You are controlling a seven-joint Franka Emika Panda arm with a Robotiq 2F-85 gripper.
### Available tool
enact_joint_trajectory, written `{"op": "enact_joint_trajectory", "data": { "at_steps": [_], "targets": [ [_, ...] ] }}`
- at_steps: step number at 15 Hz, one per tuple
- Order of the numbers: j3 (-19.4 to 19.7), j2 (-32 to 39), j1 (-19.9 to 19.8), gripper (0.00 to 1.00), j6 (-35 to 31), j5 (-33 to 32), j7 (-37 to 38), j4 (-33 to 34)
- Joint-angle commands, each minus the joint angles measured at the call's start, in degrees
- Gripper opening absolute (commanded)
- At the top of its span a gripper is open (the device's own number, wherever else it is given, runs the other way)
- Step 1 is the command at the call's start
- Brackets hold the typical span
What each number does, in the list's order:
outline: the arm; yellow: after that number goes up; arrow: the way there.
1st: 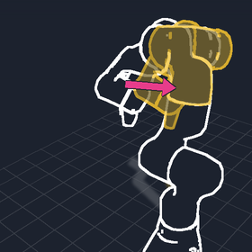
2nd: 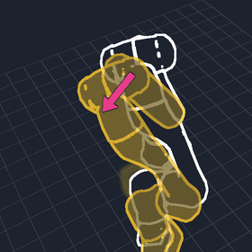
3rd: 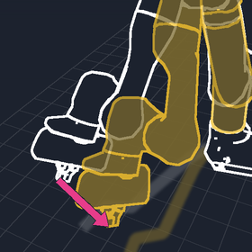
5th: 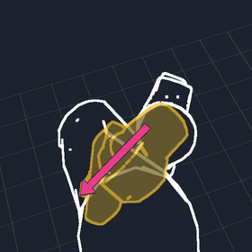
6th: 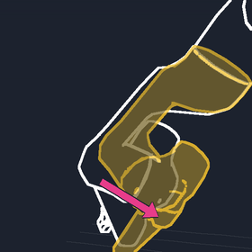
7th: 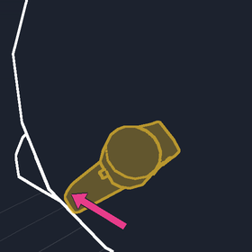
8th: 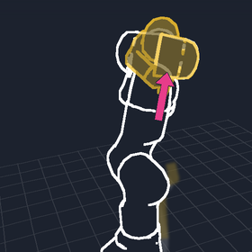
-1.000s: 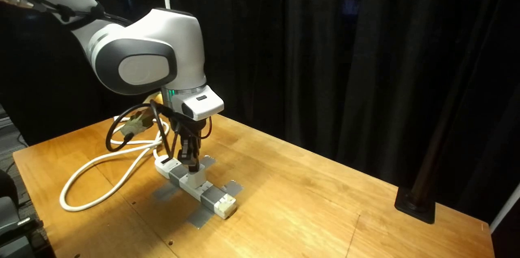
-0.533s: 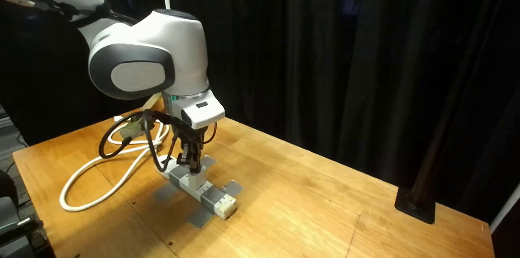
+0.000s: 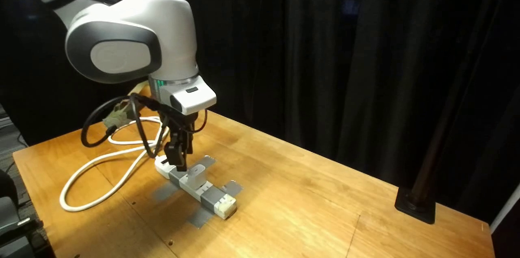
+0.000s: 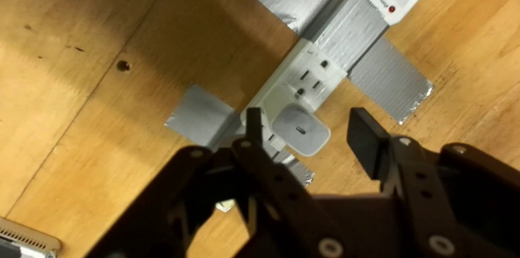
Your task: Plug the charger head into the extension cord
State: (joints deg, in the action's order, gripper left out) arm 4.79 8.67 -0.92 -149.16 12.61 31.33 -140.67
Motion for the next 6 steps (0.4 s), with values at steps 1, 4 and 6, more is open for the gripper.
{"op": "enact_joint_trajectory", "data": {
  "at_steps": [1, 4, 6],
  "targets": [
    [-1.13, -12.33, -0.56, 0.91, 12.81, 2.4, -4.91, -3.01],
    [-0.82, -17.86, -0.81, 1.0, 27.66, 7.43, -13.15, -2.15],
    [0.16, -20.26, -1.18, 1.0, 34.68, 9.84, -17.66, -2.47]
  ]
}}
